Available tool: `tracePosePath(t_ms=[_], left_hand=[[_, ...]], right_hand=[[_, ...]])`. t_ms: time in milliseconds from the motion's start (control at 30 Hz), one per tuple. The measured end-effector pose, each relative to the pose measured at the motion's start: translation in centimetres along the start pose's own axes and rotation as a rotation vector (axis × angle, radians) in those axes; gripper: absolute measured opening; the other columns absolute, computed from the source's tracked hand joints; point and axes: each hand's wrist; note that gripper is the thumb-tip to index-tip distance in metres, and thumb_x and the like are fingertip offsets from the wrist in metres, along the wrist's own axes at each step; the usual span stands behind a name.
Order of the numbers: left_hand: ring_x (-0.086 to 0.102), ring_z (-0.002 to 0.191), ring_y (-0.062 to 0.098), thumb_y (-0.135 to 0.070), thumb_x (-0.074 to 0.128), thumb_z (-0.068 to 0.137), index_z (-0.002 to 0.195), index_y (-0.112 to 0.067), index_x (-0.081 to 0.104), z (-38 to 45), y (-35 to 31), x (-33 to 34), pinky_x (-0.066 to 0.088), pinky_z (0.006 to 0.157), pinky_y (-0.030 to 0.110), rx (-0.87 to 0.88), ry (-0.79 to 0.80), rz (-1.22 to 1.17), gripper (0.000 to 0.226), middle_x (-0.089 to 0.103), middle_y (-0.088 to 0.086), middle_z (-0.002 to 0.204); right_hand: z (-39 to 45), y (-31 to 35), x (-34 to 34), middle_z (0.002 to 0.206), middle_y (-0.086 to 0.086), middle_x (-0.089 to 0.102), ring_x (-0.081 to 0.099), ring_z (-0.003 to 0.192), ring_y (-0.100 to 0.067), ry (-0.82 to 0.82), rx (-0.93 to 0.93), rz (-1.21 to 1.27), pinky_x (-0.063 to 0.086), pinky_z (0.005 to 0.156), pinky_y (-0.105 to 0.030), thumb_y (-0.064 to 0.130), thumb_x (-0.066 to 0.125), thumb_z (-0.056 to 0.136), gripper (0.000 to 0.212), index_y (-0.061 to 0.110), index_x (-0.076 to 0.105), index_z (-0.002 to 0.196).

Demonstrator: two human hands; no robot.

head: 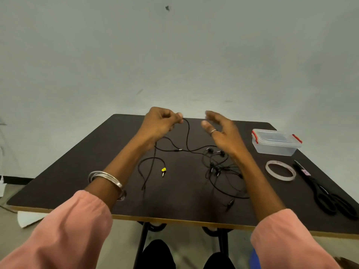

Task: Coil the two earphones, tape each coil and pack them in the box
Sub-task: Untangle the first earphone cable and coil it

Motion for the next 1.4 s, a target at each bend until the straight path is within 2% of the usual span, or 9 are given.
tracePosePath(t_ms=[200,400,500,700,867,1000,1200,1300,1400], left_hand=[[0.037,0.036,0.001,-0.031,0.062,0.092,0.084,-0.003,0.073,-0.6,-0.4,1.5,0.029,0.039,0.008,0.041,0.075,-0.015,0.031,0.047,-0.012,0.042],[0.03,0.042,0.007,-0.035,0.06,0.092,0.082,-0.009,0.075,-1.8,2.9,-1.4,0.025,0.041,0.018,-0.069,0.138,0.021,0.031,0.042,-0.004,0.05],[0.027,0.042,0.009,-0.034,0.06,0.092,0.08,-0.009,0.074,-2.3,4.3,-1.8,0.022,0.041,0.019,-0.121,0.079,-0.023,0.031,0.041,-0.005,0.049],[0.035,0.035,0.002,-0.034,0.061,0.092,0.08,-0.007,0.073,-2.0,3.2,0.2,0.028,0.038,0.012,-0.09,0.015,-0.012,0.031,0.046,-0.006,0.049],[0.032,0.038,0.004,-0.035,0.061,0.091,0.082,-0.007,0.074,-2.1,1.3,1.6,0.027,0.039,0.012,-0.005,0.115,-0.002,0.032,0.047,-0.005,0.05],[0.033,0.04,0.004,-0.035,0.06,0.092,0.082,-0.006,0.074,-2.6,1.3,0.7,0.027,0.041,0.016,-0.049,0.188,-0.016,0.034,0.046,-0.004,0.049],[0.028,0.041,0.007,-0.032,0.055,0.095,0.08,-0.007,0.072,-4.1,3.7,-1.3,0.024,0.038,0.017,-0.178,0.246,-0.136,0.033,0.04,-0.003,0.052],[0.023,0.04,0.006,-0.031,0.054,0.096,0.08,-0.007,0.071,-4.5,4.5,-1.0,0.019,0.036,0.016,-0.245,0.218,-0.233,0.033,0.037,-0.004,0.052],[0.023,0.04,0.007,-0.031,0.054,0.096,0.08,-0.006,0.07,-4.5,4.3,-0.1,0.017,0.037,0.017,-0.294,0.153,-0.228,0.034,0.038,-0.003,0.052]], right_hand=[[-0.6,2.1,0.2,0.07,0.001,0.067,0.061,0.067,-0.008,0.029,-0.104,0.162,0.052,0.071,-0.033,0.017,0.057,0.094,0.016,0.016,0.072,0.088],[0.3,-1.2,-4.9,0.078,-0.004,0.06,0.05,0.059,-0.01,-0.516,0.339,0.658,0.055,0.058,-0.032,-0.005,0.048,0.085,0.025,0.007,0.07,0.079],[0.1,-3.2,-6.0,0.077,-0.008,0.062,0.057,0.063,-0.019,-0.608,0.481,0.478,0.055,0.061,-0.036,0.005,0.052,0.088,0.02,0.0,0.071,0.091],[-1.2,-1.7,-3.2,0.141,-0.005,0.05,0.035,0.137,-0.028,-0.096,0.108,-0.293,0.028,0.111,-0.054,0.024,0.06,0.091,0.049,0.018,0.048,0.138],[-2.2,2.2,0.3,0.107,0.012,0.07,0.061,0.108,-0.002,0.325,-0.165,-0.065,0.042,0.098,-0.035,0.038,0.067,0.085,0.039,0.026,0.062,0.122],[-1.7,2.0,0.0,0.074,-0.003,0.07,0.065,0.067,-0.011,0.148,-0.103,0.142,0.053,0.067,-0.033,0.016,0.062,0.092,0.012,0.018,0.074,0.089],[-0.8,-0.2,-2.4,0.063,-0.005,0.053,0.051,0.054,-0.009,-0.289,0.24,0.625,0.06,0.068,-0.04,0.003,0.056,0.092,0.02,0.008,0.069,0.078],[-0.8,-1.1,-1.9,0.073,-0.007,0.065,0.061,0.068,-0.018,-0.326,0.284,0.29,0.056,0.073,-0.036,0.006,0.056,0.09,0.017,0.009,0.071,0.082],[-1.7,-0.5,-1.1,0.134,-0.005,0.057,0.048,0.125,-0.021,-0.056,0.042,-0.29,0.035,0.108,-0.044,0.01,0.06,0.086,0.048,0.017,0.053,0.133]])
Point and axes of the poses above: each hand's wrist, its own z-axis towards the middle knuckle, its own x-axis out of the palm, y = z × x
